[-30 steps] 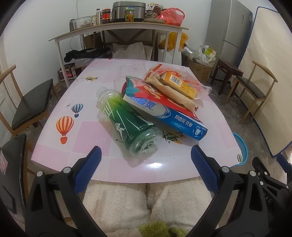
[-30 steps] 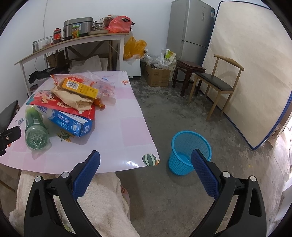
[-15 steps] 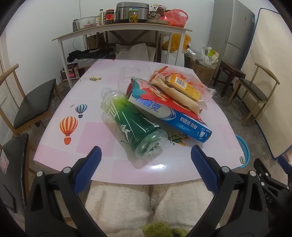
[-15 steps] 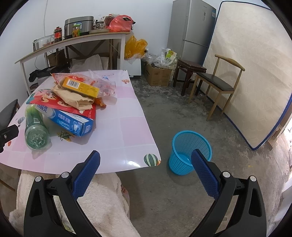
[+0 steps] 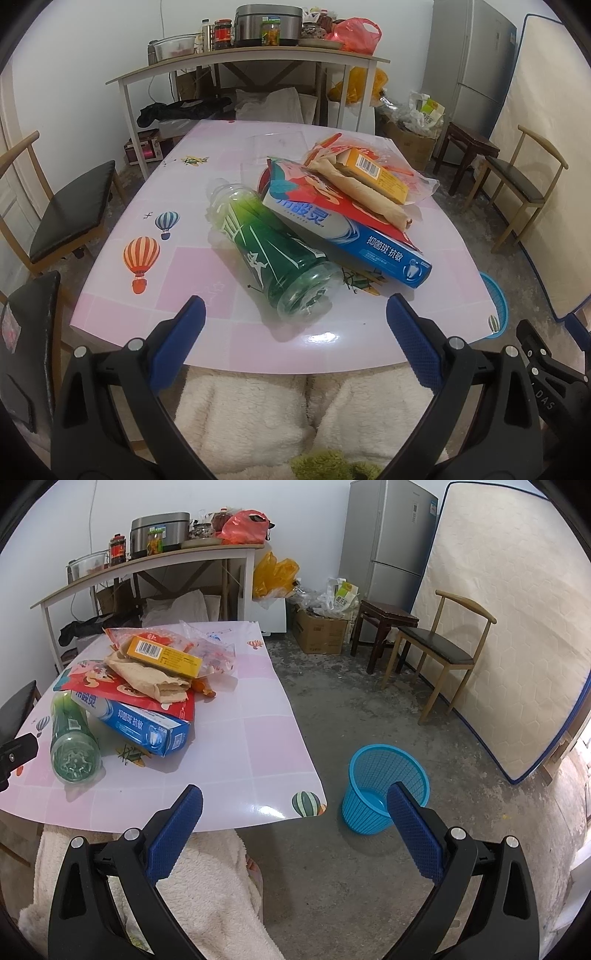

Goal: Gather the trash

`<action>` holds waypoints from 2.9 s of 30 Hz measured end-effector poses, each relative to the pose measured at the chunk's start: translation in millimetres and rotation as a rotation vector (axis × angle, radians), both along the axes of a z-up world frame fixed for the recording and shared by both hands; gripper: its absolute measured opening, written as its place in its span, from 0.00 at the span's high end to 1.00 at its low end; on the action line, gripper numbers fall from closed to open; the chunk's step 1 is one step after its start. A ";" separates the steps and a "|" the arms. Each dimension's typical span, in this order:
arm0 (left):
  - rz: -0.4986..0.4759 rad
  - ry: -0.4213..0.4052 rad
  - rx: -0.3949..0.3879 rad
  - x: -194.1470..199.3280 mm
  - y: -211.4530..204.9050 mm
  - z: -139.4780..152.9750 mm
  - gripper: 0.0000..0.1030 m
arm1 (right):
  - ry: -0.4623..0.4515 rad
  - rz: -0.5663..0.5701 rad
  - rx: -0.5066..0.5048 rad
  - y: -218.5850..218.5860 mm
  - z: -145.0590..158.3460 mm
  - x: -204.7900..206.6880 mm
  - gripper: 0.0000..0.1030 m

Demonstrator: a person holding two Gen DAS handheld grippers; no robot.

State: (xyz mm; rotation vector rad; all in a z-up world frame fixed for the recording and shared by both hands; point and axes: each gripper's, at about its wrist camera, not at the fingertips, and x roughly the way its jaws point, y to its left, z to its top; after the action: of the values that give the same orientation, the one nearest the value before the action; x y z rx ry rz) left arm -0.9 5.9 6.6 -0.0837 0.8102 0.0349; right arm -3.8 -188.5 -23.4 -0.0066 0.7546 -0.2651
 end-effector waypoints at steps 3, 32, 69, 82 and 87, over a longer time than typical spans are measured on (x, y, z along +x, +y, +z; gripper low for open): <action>0.001 0.001 0.002 -0.2 1.4 -0.3 0.08 | 0.001 0.001 0.001 0.5 0.1 0.0 0.06; -0.067 -0.016 0.061 -3.2 1.5 -2.9 0.08 | -0.001 0.012 0.008 6.9 2.6 6.8 0.06; -0.048 -0.040 0.035 44.3 63.7 -8.7 0.08 | -0.068 0.069 -0.190 64.1 39.5 35.5 0.06; -0.143 -0.056 -0.069 58.1 81.1 -15.1 0.08 | -0.100 0.030 -0.119 64.8 53.0 48.0 0.06; -0.169 -0.042 -0.087 60.5 80.5 -21.3 0.08 | -0.101 0.053 -0.105 73.7 51.1 56.3 0.06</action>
State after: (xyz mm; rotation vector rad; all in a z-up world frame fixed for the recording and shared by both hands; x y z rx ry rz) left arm 59.6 86.4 -14.7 -0.0978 0.7743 -0.1617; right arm 52.5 -114.8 27.6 -0.1113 0.6383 -0.2523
